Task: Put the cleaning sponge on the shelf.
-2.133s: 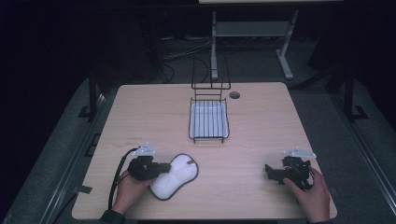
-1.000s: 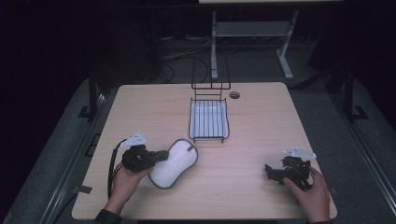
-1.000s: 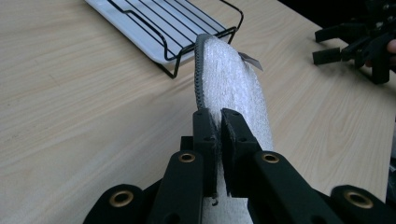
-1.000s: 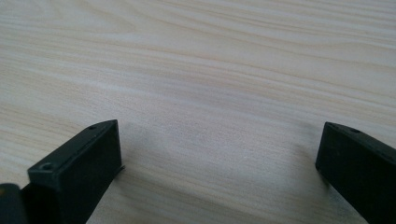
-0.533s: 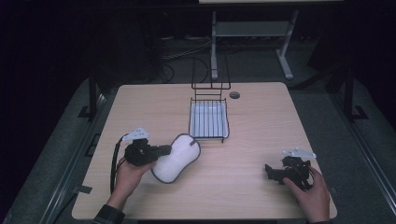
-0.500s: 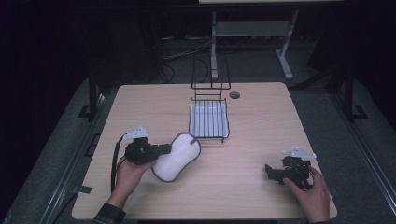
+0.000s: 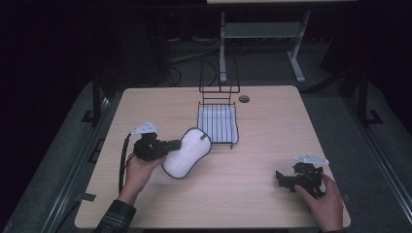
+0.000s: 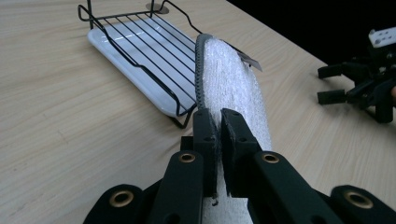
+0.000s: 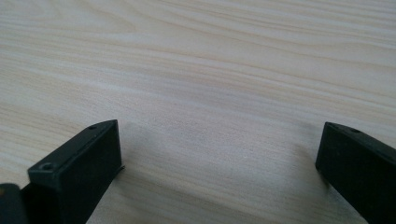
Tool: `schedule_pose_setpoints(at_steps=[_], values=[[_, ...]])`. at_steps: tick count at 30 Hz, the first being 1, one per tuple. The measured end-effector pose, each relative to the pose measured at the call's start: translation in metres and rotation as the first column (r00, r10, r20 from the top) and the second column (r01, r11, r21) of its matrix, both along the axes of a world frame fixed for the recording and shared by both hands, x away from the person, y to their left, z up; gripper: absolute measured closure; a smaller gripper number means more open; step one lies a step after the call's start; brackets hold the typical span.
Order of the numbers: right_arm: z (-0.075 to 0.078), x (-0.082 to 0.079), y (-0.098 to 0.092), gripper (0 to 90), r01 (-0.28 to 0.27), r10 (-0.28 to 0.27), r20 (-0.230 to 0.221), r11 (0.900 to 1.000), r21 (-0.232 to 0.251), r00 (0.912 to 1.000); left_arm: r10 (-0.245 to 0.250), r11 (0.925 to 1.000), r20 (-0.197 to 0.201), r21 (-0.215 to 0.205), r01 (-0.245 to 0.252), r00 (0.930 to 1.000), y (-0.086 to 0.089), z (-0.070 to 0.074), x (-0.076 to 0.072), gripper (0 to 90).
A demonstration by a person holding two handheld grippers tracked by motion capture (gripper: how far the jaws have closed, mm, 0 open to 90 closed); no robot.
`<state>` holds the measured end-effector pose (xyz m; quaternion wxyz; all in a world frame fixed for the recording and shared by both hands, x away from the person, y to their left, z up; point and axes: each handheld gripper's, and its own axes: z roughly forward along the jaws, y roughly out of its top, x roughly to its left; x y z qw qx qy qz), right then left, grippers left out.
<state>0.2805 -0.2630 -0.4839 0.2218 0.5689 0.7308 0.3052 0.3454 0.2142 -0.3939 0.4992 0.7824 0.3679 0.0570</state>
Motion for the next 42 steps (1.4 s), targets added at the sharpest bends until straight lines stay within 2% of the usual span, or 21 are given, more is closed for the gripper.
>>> schedule_pose_setpoints(at_steps=[4,5,19,30,35,42], values=[[0.0,0.0,0.0,0.0,0.0,0.0,0.0,1.0,0.0,1.0,0.007,1.0,0.015,-0.002,-0.007,0.9999,-0.002,0.003,0.008,85.2],[0.0,0.0,0.0,0.0,0.0,0.0,0.0,1.0,0.0,1.0,0.012,0.9998,0.016,-0.014,-0.012,0.9998,-0.003,0.004,0.012,85.1],[0.0,0.0,0.0,0.0,0.0,0.0,0.0,1.0,0.0,1.0,0.028,0.9996,0.025,-0.004,-0.028,0.9993,-0.012,0.01,0.041,85.1],[0.0,0.0,0.0,0.0,0.0,0.0,0.0,1.0,0.0,1.0,0.033,0.9994,0.034,-0.007,-0.033,0.9989,-0.028,0.018,0.067,85.1],[0.0,0.0,0.0,0.0,0.0,0.0,0.0,1.0,0.0,1.0,0.038,0.9993,0.04,0.001,-0.038,0.9985,-0.037,0.023,0.084,85.1],[0.0,0.0,0.0,0.0,0.0,0.0,0.0,1.0,0.0,1.0,0.044,0.999,0.034,0.007,-0.044,0.9985,-0.049,0.022,0.1,85.1]])
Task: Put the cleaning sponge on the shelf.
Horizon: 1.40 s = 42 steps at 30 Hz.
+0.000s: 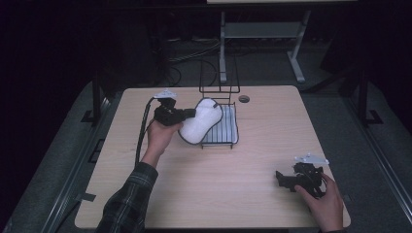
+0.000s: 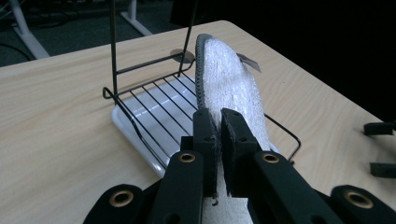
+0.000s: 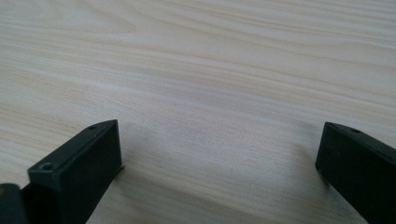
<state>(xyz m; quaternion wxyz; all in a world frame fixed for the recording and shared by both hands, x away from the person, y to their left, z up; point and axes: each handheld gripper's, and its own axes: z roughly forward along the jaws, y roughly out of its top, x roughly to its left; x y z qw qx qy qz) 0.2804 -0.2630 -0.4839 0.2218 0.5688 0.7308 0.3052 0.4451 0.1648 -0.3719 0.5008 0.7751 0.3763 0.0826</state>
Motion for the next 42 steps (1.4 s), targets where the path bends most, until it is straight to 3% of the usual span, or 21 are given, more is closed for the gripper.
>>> schedule_pose_setpoints(at_steps=[1,12,16,28,42], values=[[0.0,0.0,0.0,0.0,0.0,0.0,0.0,1.0,0.0,1.0,-0.002,0.9998,-0.004,0.018,0.002,1.0,-0.005,-0.001,0.005,85.1],[0.0,0.0,0.0,0.0,0.0,0.0,0.0,1.0,0.0,1.0,0.019,0.9998,-0.021,0.01,-0.019,0.9996,-0.024,-0.009,0.024,85.1],[0.0,0.0,0.0,0.0,0.0,0.0,0.0,1.0,0.0,1.0,0.023,0.9993,-0.017,0.03,-0.022,0.9996,-0.028,-0.013,0.03,84.9],[0.0,0.0,0.0,0.0,0.0,0.0,0.0,1.0,0.0,1.0,0.067,0.9976,-0.05,0.018,-0.067,0.9965,-0.03,-0.029,0.043,84.2],[0.0,0.0,0.0,0.0,0.0,0.0,0.0,1.0,0.0,1.0,0.097,0.9941,-0.052,0.054,-0.094,0.994,-0.031,-0.037,0.047,77.4]])
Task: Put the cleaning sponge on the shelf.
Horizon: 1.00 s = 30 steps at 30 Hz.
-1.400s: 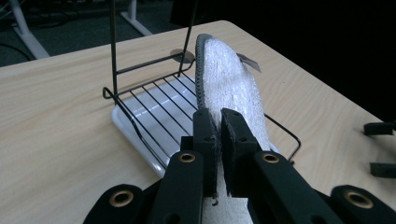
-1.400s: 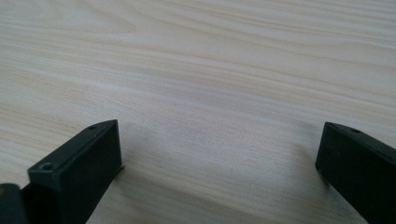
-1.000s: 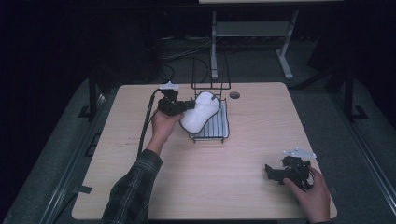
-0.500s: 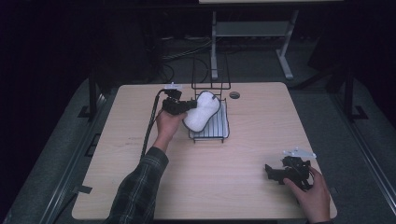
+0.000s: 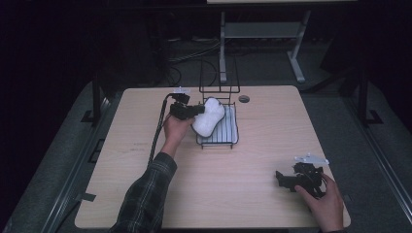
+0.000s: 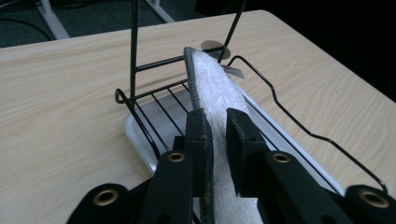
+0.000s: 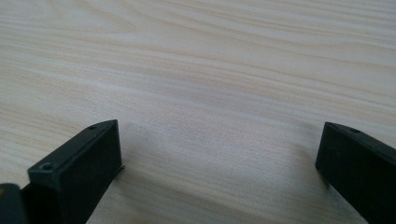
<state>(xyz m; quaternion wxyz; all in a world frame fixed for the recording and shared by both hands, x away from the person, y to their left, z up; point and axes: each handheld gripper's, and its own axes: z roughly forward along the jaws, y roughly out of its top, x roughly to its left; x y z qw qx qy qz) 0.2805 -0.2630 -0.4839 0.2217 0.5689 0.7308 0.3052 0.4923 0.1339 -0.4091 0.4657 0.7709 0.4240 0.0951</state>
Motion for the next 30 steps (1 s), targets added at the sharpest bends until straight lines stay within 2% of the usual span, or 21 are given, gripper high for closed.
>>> schedule_pose_setpoints(at_steps=[2,8,10,11,12,16,17,19,22,25,28,30], values=[[0.0,0.0,0.0,0.0,0.0,0.0,0.0,1.0,0.0,1.0,0.007,1.0,0.0,0.003,-0.007,1.0,0.0,-0.001,0.0,73.4],[0.0,0.0,0.0,0.0,0.0,0.0,0.0,1.0,0.0,1.0,-0.008,0.9998,0.009,0.019,0.008,0.9999,0.001,0.002,-0.002,69.5],[0.0,0.0,0.0,0.0,0.0,0.0,0.0,1.0,0.0,1.0,-0.021,0.9996,0.015,0.02,0.021,0.9997,0.001,0.004,-0.006,72.6],[0.0,0.0,0.0,0.0,0.0,0.0,0.0,1.0,0.0,1.0,-0.046,0.9986,0.022,0.025,0.046,0.9987,0.001,0.007,-0.01,78.2],[0.0,0.0,0.0,0.0,0.0,0.0,0.0,1.0,0.0,1.0,-0.046,0.9986,0.022,0.025,0.046,0.9987,0.001,0.007,-0.01,81.1],[0.0,0.0,0.0,0.0,0.0,0.0,0.0,1.0,0.0,1.0,-0.088,0.9957,0.026,0.029,0.088,0.9958,0.002,0.008,-0.021,86.7],[0.0,0.0,0.0,0.0,0.0,0.0,0.0,1.0,0.0,1.0,-0.102,0.994,0.03,0.044,0.1,0.9944,0.003,0.008,-0.028,88.0],[0.0,0.0,0.0,0.0,0.0,0.0,0.0,1.0,0.0,1.0,-0.104,0.9938,0.035,0.044,0.102,0.994,0.004,0.007,-0.031,87.8],[0.0,0.0,0.0,0.0,0.0,0.0,0.0,1.0,0.0,1.0,-0.105,0.9927,0.038,0.064,0.103,0.9937,0.007,0.006,-0.041,79.2],[0.0,0.0,0.0,0.0,0.0,0.0,0.0,1.0,0.0,1.0,-0.113,0.9884,0.043,0.107,0.107,0.9927,0.013,0.006,-0.051,75.3],[0.0,0.0,0.0,0.0,0.0,0.0,0.0,1.0,0.0,1.0,-0.107,0.9876,0.042,0.12,0.102,0.9933,0.021,0.005,-0.059,67.9],[0.0,0.0,0.0,0.0,0.0,0.0,0.0,1.0,0.0,1.0,-0.114,0.9827,0.04,0.151,0.107,0.9927,0.026,0.006,-0.065,63.1]])
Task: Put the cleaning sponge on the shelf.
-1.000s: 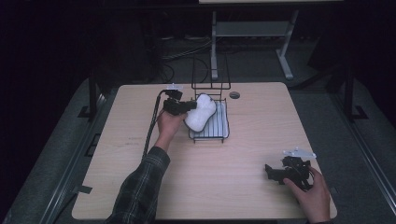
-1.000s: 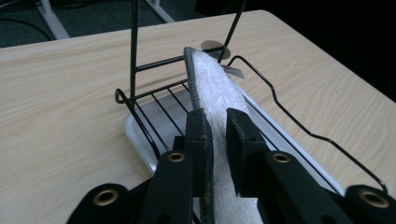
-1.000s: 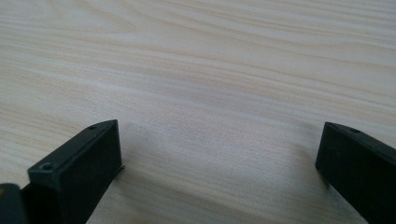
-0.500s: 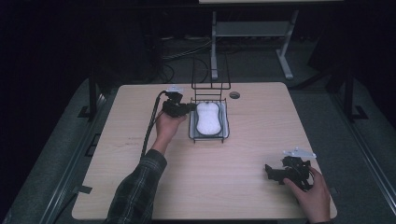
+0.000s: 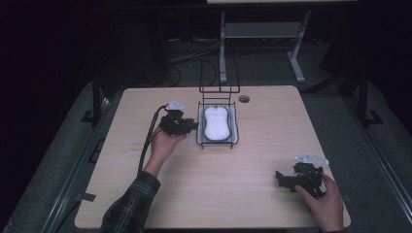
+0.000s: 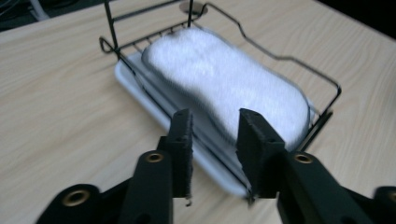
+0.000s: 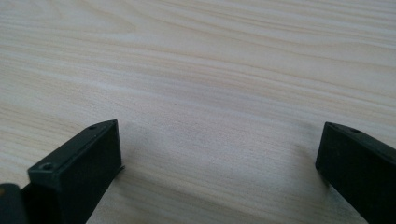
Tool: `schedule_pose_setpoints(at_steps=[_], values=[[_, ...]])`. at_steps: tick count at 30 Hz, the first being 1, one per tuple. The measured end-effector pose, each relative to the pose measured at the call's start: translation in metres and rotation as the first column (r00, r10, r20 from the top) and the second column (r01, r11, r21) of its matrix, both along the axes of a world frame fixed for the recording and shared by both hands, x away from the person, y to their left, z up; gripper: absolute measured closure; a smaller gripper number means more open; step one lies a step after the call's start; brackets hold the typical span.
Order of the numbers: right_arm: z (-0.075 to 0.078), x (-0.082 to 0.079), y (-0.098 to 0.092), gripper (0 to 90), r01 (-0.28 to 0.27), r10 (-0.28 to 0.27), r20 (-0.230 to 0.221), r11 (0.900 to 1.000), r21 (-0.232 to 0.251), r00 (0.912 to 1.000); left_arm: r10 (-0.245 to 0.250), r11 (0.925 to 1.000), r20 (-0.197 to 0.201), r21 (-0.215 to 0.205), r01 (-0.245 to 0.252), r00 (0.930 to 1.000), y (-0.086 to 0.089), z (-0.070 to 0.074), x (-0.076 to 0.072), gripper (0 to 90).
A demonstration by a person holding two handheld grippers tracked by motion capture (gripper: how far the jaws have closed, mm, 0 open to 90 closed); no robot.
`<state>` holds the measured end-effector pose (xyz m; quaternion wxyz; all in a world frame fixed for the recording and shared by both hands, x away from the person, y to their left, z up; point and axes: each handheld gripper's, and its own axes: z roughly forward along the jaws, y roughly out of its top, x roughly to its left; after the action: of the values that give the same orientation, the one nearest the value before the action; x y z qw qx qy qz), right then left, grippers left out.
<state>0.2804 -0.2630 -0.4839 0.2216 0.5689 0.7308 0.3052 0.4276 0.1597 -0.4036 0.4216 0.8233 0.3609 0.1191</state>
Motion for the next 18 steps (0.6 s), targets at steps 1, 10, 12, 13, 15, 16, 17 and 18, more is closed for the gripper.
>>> schedule_pose_setpoints(at_steps=[1,10,12,13,15,16,17,18], values=[[0.0,0.0,0.0,0.0,0.0,0.0,0.0,1.0,0.0,1.0,-0.002,1.0,0.001,0.002,0.002,1.0,0.002,0.0,-0.003,60.8],[0.0,0.0,0.0,0.0,0.0,0.0,0.0,1.0,0.0,1.0,-0.013,0.9993,-0.013,0.036,0.013,0.9998,0.025,-0.004,-0.032,40.9],[0.0,0.0,0.0,0.0,0.0,0.0,0.0,1.0,0.0,1.0,-0.006,0.9992,-0.017,0.039,0.007,0.9998,0.03,-0.005,-0.038,36.3],[0.0,0.0,0.0,0.0,0.0,0.0,0.0,1.0,0.0,1.0,-0.004,0.999,-0.013,0.044,0.004,0.9999,0.033,-0.006,-0.043,34.1],[0.0,0.0,0.0,0.0,0.0,0.0,0.0,1.0,0.0,1.0,0.006,0.9988,-0.02,0.048,-0.005,0.9998,0.039,-0.009,-0.052,29.8],[0.0,0.0,0.0,0.0,0.0,0.0,0.0,1.0,0.0,1.0,0.006,0.9986,-0.018,0.053,-0.005,0.9998,0.042,-0.01,-0.056,27.2],[0.0,0.0,0.0,0.0,0.0,0.0,0.0,1.0,0.0,1.0,0.007,0.9983,-0.023,0.059,-0.005,0.9997,0.045,-0.011,-0.061,26.1],[0.0,0.0,0.0,0.0,0.0,0.0,0.0,1.0,0.0,1.0,0.006,0.9975,-0.018,0.071,-0.005,0.9998,0.047,-0.011,-0.065,24.8]])
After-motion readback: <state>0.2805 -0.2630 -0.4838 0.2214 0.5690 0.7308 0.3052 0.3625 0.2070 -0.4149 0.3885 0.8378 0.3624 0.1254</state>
